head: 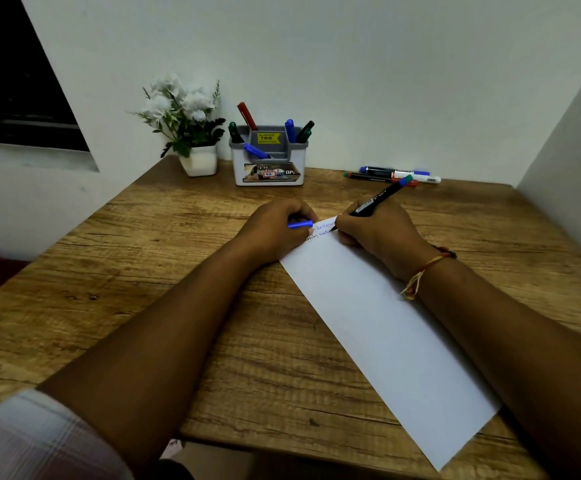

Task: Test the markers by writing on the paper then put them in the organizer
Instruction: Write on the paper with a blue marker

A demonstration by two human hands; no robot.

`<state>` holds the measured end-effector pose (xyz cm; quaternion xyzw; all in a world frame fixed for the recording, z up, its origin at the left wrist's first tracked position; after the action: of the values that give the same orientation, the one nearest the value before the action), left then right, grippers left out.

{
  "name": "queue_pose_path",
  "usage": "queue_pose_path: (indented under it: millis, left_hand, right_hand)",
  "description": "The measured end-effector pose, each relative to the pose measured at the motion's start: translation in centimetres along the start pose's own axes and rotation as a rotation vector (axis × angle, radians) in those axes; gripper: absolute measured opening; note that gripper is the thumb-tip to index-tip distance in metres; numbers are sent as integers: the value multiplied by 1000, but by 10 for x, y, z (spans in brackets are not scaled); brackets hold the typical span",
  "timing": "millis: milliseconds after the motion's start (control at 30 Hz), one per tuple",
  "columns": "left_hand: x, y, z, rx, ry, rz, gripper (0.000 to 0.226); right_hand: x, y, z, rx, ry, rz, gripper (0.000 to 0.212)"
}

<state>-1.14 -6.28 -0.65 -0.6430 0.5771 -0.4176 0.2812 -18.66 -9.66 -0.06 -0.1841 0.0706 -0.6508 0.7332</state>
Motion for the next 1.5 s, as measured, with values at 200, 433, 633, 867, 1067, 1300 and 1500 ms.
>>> queue_pose_path:
  millis: [200,433,633,867,1067,1300,1500]
  left_hand:
    - [-1,0,0,-5,-3,5,18]
    - [-2,-1,-2,-7,-7,14,18]
    - [-2,-1,-1,-8,-9,12,18]
    - [0,0,0,5,-8,12,19]
    - [-1,0,0,-4,-5,13,18]
    - [-1,0,1,-13,-5,14,18]
    - [-1,0,0,-16,-5,13,18]
  right_hand:
    - [1,-6,-2,73,19,-20,24]
    - [-2,-5,0,91,-18,13,16]
    - [-2,-4,0,60,-7,25,20]
    - [-3,-5,1,54,9,24,13]
    - [-3,-7,-1,85,15,-3,13]
    - [-3,-6,0,58,17,3,15]
    - [-5,-11,1,44,1,-23,24]
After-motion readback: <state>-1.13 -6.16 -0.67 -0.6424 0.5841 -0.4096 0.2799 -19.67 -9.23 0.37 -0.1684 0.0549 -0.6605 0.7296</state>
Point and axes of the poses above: each hand's wrist, its own x-axis towards the middle knuckle, its own y-axis out of the palm, z = x × y, the point moved 7 cm from there along x, towards the middle knuckle, and after that the axes turned 13 degrees about x, right-handed, at the moved point
